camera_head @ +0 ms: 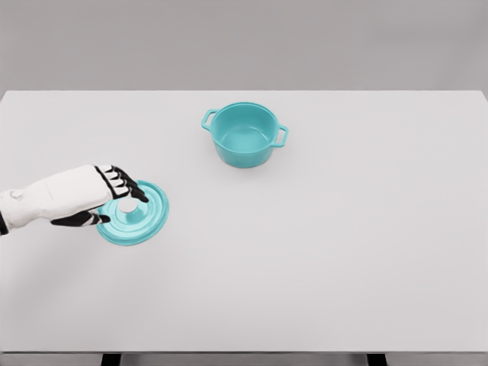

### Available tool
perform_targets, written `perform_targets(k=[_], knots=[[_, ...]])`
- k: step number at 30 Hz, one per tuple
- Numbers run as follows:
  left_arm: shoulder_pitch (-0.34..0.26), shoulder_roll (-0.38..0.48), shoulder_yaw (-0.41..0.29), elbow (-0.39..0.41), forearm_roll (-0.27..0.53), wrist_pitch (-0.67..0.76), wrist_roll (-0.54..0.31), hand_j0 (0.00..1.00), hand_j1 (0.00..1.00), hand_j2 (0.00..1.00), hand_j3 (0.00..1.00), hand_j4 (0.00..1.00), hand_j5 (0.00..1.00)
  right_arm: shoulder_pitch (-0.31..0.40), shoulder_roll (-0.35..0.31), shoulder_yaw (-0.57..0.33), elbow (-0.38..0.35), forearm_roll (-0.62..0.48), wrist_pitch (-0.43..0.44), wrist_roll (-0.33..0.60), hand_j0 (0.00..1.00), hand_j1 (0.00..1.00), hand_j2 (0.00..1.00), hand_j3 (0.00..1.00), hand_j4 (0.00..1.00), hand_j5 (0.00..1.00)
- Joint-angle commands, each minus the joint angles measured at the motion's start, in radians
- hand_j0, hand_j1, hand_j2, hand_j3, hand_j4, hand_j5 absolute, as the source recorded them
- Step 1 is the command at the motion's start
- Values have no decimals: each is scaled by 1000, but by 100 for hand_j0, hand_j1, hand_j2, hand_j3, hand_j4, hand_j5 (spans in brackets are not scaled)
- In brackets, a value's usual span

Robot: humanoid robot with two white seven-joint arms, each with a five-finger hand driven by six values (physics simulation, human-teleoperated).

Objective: Cover the pot with left arm

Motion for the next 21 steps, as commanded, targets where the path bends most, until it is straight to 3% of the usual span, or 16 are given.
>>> perform_targets(k=[1,21], knots=[[0,-17,-12,9,3,2,0,78,78,78,78,78,78,0,0,0,-1,0,0,0,100,100,100,100,100,100],[-26,-121,-12,137,-70,2,0,78,78,78,78,78,78,0,0,0,0,0,0,0,100,100,100,100,100,100]])
